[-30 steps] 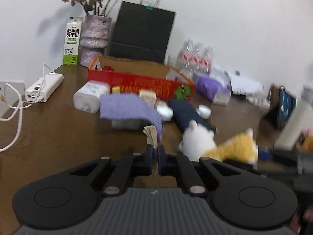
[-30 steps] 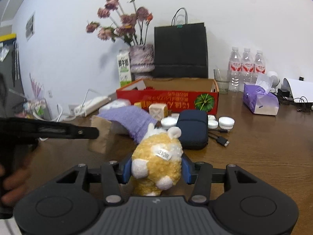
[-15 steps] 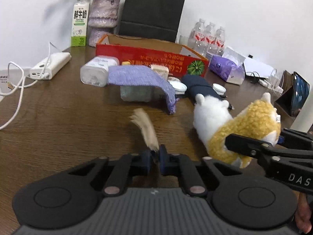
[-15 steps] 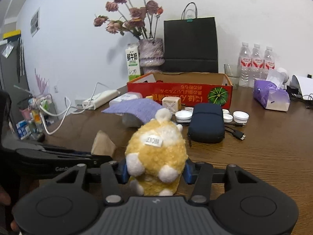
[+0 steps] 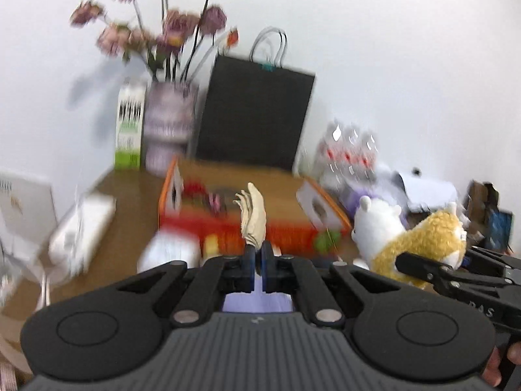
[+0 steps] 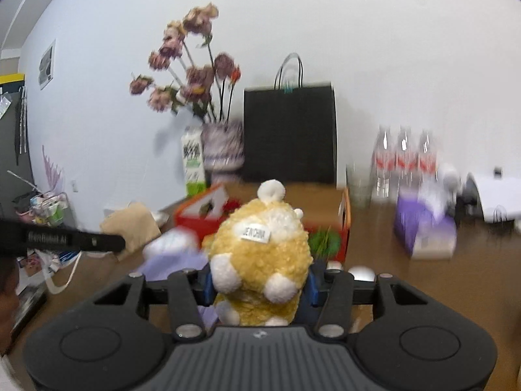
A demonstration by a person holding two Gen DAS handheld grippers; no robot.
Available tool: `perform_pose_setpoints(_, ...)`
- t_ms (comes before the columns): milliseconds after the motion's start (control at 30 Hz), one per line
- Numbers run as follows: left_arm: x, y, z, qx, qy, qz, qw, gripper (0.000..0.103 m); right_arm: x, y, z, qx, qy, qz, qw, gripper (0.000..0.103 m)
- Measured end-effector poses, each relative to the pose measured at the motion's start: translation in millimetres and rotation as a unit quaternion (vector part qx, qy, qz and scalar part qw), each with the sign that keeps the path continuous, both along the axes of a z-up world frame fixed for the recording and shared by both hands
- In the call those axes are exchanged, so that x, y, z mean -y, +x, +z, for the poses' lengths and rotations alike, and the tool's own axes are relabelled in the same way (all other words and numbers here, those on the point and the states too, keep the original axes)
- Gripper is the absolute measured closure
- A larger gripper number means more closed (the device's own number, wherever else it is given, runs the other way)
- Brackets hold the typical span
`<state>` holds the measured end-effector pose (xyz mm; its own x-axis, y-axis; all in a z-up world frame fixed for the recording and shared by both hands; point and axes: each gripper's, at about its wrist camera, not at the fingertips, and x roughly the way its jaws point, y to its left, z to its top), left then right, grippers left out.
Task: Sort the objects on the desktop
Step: 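Carry the plush toy and tan card into the box and release them, then return both tools toward the purple cloth bag and navy case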
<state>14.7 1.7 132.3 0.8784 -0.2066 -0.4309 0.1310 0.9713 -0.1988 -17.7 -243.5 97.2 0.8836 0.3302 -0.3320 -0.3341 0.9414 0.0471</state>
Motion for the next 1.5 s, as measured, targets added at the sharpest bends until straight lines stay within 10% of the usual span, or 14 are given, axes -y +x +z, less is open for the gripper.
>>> perform_pose_setpoints(333,-2.1,220.3,-34.1,-0.146,0.063,0.056,0.9857,0.099,-33.0,237.9,5.3,-0.08,-0.079,-0.05,0.992,0.055)
perform_pose_setpoints(567,-6.1,266.9,-75.2,-0.207,0.078,0.056,0.9735,0.096,-38.5,303.5,-54.4,-0.217,-0.139,-0.084,0.962,0.052)
perform_pose_setpoints(700,-12.1,260.5,-75.4,-0.195,0.087,0.059,0.9751,0.054,-42.8,299.9,-58.1,-0.219,-0.154,-0.077,0.96,0.037)
perform_pose_setpoints(933,-19.7,235.9,-22.7,-0.154,0.087,0.062,0.9822,0.031,-24.9,286.3,-10.2,-0.205,-0.113,-0.099,0.967,0.02)
perform_pose_setpoints(1233,-24.8,151.0,-3.5,-0.127,0.053,0.083,0.9871,0.013,-6.7,209.5,22.8,-0.157,-0.046,-0.077,0.983,0.015)
perform_pose_setpoints(1500,-1.2,-4.1,-75.1,-0.077,0.054,0.046,0.9945,0.007,-4.6,87.1,-52.3,-0.141,0.0,-0.065,0.988,0.011)
